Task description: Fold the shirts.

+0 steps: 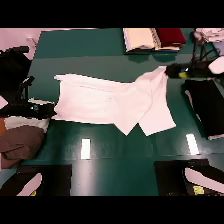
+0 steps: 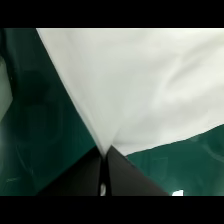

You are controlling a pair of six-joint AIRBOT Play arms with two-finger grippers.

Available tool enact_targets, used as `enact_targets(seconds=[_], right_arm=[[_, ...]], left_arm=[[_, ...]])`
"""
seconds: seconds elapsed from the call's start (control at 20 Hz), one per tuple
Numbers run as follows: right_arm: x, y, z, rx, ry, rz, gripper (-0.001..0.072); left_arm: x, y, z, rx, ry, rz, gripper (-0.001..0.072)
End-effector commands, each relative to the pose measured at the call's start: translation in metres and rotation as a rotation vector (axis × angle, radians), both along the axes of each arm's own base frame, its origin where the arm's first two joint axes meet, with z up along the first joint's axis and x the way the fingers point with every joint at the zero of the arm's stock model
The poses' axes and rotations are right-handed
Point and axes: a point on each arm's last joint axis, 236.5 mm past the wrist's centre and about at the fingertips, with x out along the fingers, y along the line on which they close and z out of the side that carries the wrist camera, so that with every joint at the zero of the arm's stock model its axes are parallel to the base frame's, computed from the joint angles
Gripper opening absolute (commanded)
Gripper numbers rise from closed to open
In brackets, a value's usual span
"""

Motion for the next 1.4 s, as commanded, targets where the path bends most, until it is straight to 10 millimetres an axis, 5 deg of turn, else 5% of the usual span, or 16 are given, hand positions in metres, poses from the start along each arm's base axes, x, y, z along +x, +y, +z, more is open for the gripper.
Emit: enact_targets(seconds=[0.0, 0.2, 0.5, 0.85, 0.95, 1.0, 1.05, 1.2, 1.35], right_arm=[[0.024, -0.035, -0.002, 0.028, 0.065, -0.064, 0.0478], [-0.006, -0.06, -0.051, 0.021, 0.321, 0.015, 0.0475], [-0.069, -0.055, -0.152, 0.107, 0.646, 0.136, 0.045], [-0.053, -0.003, -0.192, 0.29, 0.642, 0.177, 0.0428], [-0.044, 0.004, -0.186, 0.263, 0.603, 0.21, 0.0244], [-0.04, 0.011, -0.18, 0.247, 0.584, 0.251, 0.0071], [-0.037, 0.017, -0.174, 0.231, 0.565, 0.285, 0.0017], [-0.019, 0.029, -0.122, 0.184, 0.446, 0.338, 0.0016], [0.004, 0.024, -0.008, 0.1, 0.167, 0.34, 0.0016]], left_arm=[[-0.006, 0.0, -0.002, 0.005, 0.023, -0.018, 0.0022], [-0.012, 0.0, -0.004, 0.014, 0.038, -0.049, 0.0022], [-0.012, -0.001, -0.003, 0.011, 0.039, -0.043, 0.0022], [-0.009, -0.001, -0.002, 0.006, 0.028, -0.035, 0.0023], [-0.009, -0.001, -0.002, 0.005, 0.027, -0.034, 0.0022], [-0.009, -0.001, -0.002, 0.005, 0.027, -0.034, 0.0022], [-0.008, -0.002, -0.002, 0.003, 0.026, -0.034, 0.0022], [0.002, -0.005, 0.014, -0.016, -0.02, -0.03, 0.0022], [0.034, -0.005, 0.091, -0.005, -0.207, -0.038, 0.0022]])
